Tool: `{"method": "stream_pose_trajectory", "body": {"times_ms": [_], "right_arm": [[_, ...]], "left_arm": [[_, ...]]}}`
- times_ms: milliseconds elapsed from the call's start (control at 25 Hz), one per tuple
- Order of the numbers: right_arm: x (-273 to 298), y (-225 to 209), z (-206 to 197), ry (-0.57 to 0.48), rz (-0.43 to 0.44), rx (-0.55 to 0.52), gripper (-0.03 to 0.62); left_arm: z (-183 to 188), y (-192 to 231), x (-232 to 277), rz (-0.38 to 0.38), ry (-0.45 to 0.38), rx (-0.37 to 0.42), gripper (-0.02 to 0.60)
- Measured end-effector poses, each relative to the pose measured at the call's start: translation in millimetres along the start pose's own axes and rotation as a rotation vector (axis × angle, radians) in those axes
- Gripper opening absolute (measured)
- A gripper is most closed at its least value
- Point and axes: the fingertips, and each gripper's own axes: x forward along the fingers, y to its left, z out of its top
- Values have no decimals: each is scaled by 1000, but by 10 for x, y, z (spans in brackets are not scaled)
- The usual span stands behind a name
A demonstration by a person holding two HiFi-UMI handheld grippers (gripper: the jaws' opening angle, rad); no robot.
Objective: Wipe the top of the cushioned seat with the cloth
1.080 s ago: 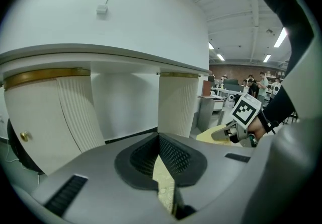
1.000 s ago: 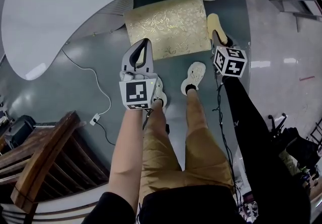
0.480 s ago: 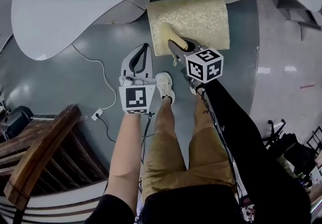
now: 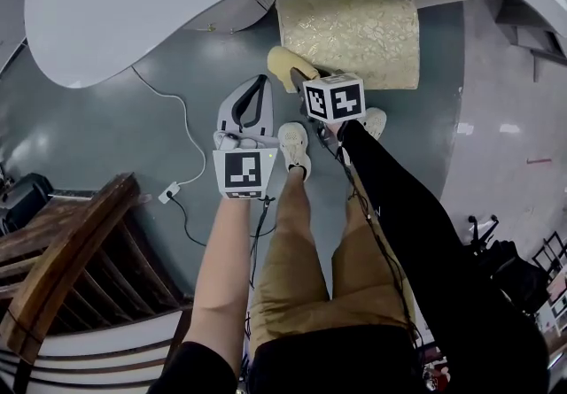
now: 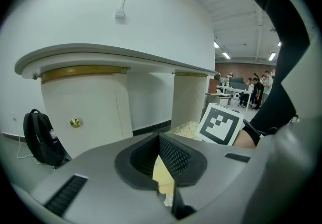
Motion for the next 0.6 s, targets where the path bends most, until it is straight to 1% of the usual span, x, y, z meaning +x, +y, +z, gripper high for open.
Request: {"method": "stream_pose_trajectory", "body": {"times_ms": [80, 240, 440, 600], "right_arm": [[-95, -159, 23, -28, -35, -14, 60], [-358, -557, 71, -75, -89, 23, 60], [-850, -1287, 118, -127, -208, 45, 60], [-1228, -1869, 109, -157, -290, 80, 60]], "left_arm": [[8, -39, 26, -8, 2, 1, 8], [90, -140, 109, -18, 1, 10, 8], [221, -407, 280, -34, -7, 15, 8], [317, -639, 432, -29, -14, -2, 8]]}}
